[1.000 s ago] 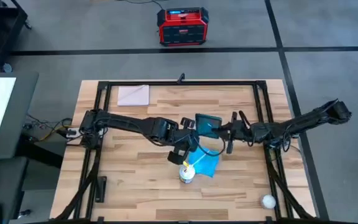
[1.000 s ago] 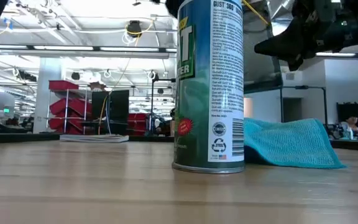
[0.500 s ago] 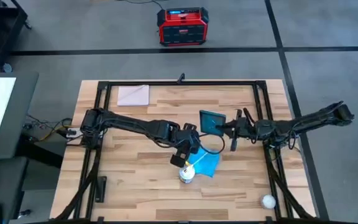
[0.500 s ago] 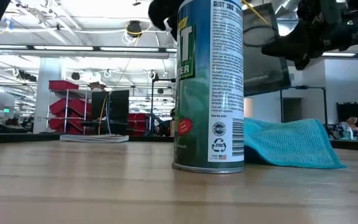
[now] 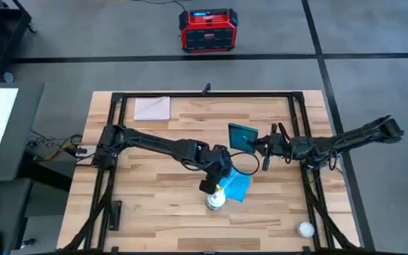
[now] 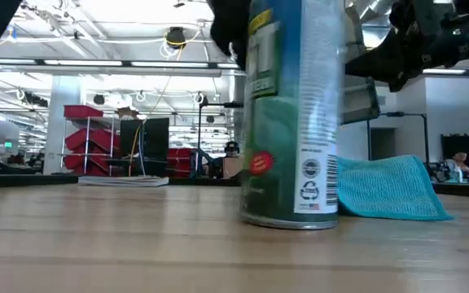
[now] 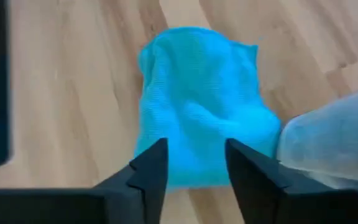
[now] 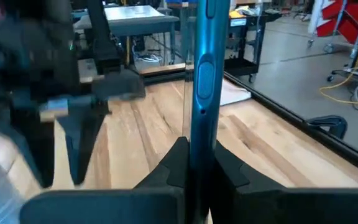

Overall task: Apply microfiber cloth
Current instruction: Wipe the front of the green tablet using the blue microfiber cloth

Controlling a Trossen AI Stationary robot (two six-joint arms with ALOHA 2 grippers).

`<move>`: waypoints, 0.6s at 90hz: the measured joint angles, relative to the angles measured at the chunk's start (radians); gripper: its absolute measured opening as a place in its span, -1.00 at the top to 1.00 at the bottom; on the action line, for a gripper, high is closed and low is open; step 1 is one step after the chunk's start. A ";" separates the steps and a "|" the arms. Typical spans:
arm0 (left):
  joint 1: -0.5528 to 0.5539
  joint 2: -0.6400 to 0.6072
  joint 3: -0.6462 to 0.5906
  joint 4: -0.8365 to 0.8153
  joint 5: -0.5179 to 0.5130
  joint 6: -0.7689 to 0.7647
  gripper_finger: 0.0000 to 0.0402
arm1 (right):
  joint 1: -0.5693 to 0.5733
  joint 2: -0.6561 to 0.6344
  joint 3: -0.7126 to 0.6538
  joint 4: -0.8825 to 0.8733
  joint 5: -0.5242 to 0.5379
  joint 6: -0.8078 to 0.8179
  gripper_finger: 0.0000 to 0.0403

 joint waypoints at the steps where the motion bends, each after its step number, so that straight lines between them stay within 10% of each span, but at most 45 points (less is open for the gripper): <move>1: 0.000 0.003 -0.001 -0.002 0.000 0.001 0.20 | 0.000 0.000 0.000 0.000 0.000 0.000 0.94; 54: 0.033 0.054 0.001 0.020 -0.031 0.005 0.08 | 0.000 0.000 0.000 0.001 0.000 -0.001 0.95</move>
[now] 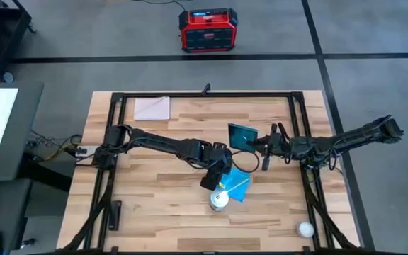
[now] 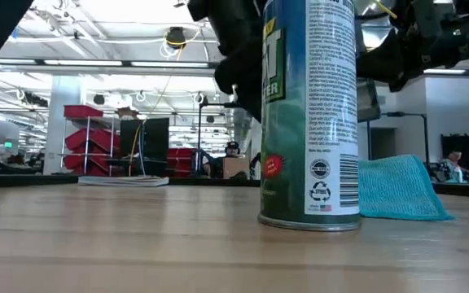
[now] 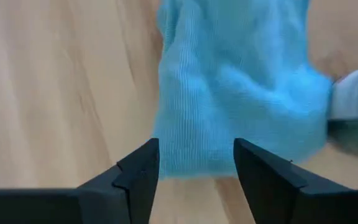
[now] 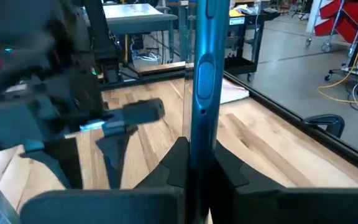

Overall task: Apply microfiber cloth
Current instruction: Wipe the front of the green tablet using the blue microfiber cloth

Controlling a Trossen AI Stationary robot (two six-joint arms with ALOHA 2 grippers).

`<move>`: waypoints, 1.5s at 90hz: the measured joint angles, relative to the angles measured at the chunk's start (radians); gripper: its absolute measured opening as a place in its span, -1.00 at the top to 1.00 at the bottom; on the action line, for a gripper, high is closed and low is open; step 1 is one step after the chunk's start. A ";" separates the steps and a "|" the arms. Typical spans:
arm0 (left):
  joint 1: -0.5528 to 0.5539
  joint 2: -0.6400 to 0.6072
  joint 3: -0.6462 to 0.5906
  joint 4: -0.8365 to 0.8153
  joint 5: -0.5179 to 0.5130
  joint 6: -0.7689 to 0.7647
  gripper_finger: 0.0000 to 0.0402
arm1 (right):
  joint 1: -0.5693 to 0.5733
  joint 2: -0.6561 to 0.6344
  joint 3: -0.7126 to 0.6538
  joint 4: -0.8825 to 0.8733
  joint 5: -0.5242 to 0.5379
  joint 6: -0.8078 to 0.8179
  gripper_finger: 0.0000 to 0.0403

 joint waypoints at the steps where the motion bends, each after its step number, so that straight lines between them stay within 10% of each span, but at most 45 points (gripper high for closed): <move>1: 0.000 0.001 0.000 0.004 0.000 0.000 0.08 | 0.000 0.000 0.000 0.000 0.000 0.000 0.95; 53: 0.009 0.163 0.005 0.092 0.004 0.016 0.12 | 0.001 -0.003 0.000 -0.010 -0.001 0.011 0.95; 79: -0.002 0.222 0.008 0.106 -0.041 0.022 0.92 | 0.003 -0.015 0.000 -0.022 -0.001 0.011 0.95; 135: -0.019 -0.032 0.005 0.138 -0.206 0.002 1.00 | 0.003 -0.015 0.000 -0.023 -0.001 0.011 0.95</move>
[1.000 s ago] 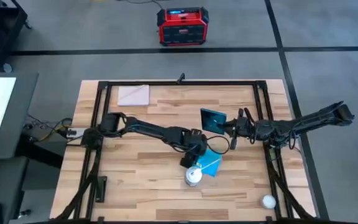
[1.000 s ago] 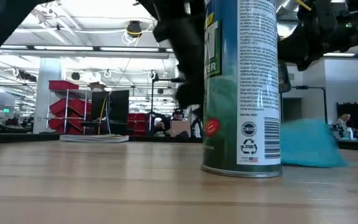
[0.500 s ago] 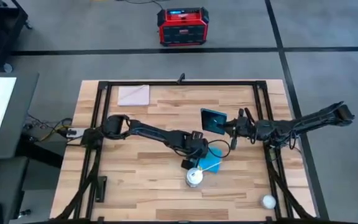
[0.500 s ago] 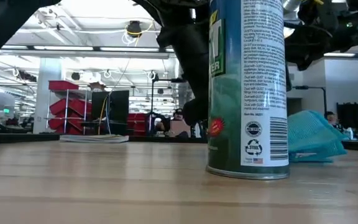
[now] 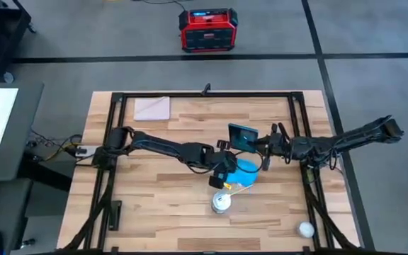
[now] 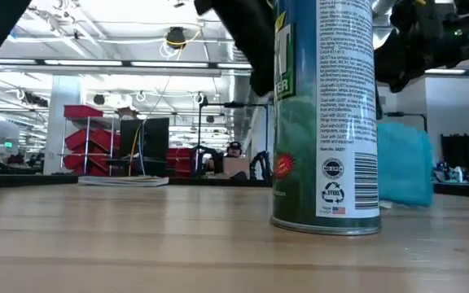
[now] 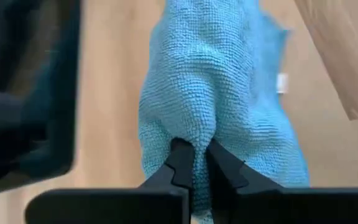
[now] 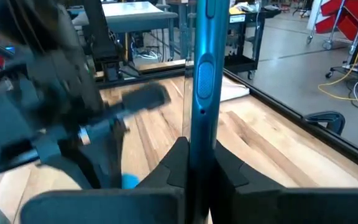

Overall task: Apply microfiber cloth
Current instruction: Wipe the front of the green tablet using the blue microfiber cloth

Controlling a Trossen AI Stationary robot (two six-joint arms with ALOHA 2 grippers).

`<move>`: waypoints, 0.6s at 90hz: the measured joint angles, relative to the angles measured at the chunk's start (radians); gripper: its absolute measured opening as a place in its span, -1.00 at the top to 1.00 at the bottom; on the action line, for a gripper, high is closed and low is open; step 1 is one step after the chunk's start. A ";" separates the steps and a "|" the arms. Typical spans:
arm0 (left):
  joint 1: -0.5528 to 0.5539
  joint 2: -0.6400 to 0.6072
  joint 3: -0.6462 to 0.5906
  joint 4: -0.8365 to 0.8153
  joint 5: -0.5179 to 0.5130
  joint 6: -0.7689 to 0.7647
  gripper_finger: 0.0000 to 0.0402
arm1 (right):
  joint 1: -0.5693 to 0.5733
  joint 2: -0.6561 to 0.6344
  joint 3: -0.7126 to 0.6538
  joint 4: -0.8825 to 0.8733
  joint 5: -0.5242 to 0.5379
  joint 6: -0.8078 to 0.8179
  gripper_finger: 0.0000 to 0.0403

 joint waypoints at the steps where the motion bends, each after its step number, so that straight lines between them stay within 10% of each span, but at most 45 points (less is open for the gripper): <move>1: -0.001 -0.005 0.000 0.001 -0.005 0.000 1.00 | 0.000 0.000 0.000 0.000 0.000 0.000 0.95; 54: -0.006 -0.099 0.002 0.023 -0.176 0.009 1.00 | 0.004 0.001 0.000 0.117 -0.010 -0.016 0.95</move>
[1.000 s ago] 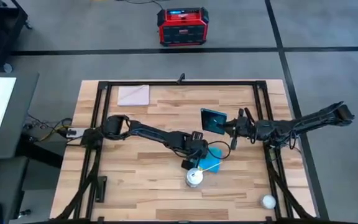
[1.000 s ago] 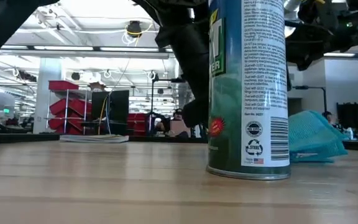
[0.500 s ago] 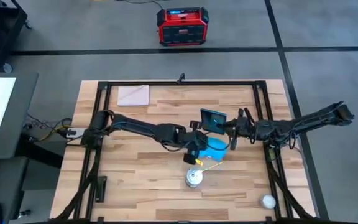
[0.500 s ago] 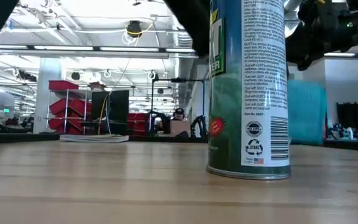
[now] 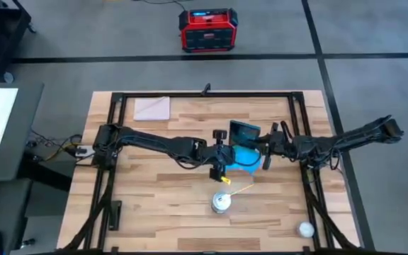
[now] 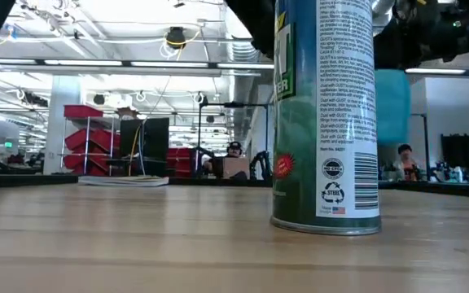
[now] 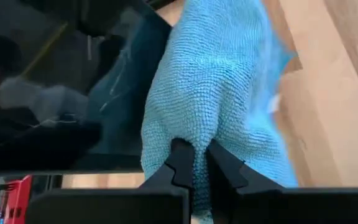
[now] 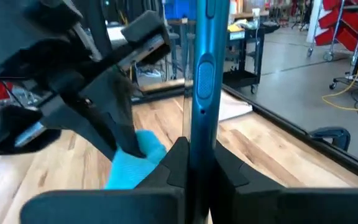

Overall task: Apply microfiber cloth
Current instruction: Wipe the front of the green tablet using the blue microfiber cloth

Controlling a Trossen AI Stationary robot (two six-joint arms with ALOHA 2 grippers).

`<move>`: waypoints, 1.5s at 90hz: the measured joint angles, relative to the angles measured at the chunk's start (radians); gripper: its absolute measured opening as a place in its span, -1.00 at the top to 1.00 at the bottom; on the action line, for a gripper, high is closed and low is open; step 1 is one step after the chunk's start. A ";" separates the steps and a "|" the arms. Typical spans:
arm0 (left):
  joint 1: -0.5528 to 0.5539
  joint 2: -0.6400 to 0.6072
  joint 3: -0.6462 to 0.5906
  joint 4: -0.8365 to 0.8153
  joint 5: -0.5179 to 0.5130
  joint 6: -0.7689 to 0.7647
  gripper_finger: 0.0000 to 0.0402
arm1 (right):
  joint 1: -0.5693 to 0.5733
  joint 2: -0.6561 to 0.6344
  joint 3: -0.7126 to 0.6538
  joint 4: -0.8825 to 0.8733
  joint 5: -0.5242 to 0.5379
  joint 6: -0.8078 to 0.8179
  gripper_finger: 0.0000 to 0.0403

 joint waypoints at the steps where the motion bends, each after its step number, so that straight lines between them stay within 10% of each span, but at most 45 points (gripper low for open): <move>1: 0.000 0.000 0.000 0.003 -0.005 0.001 1.00 | 0.001 0.000 0.000 0.004 0.000 -0.001 0.95; 135: 0.025 -0.202 -0.083 0.233 -0.147 0.093 1.00 | 0.090 0.039 0.000 0.016 0.036 0.027 0.95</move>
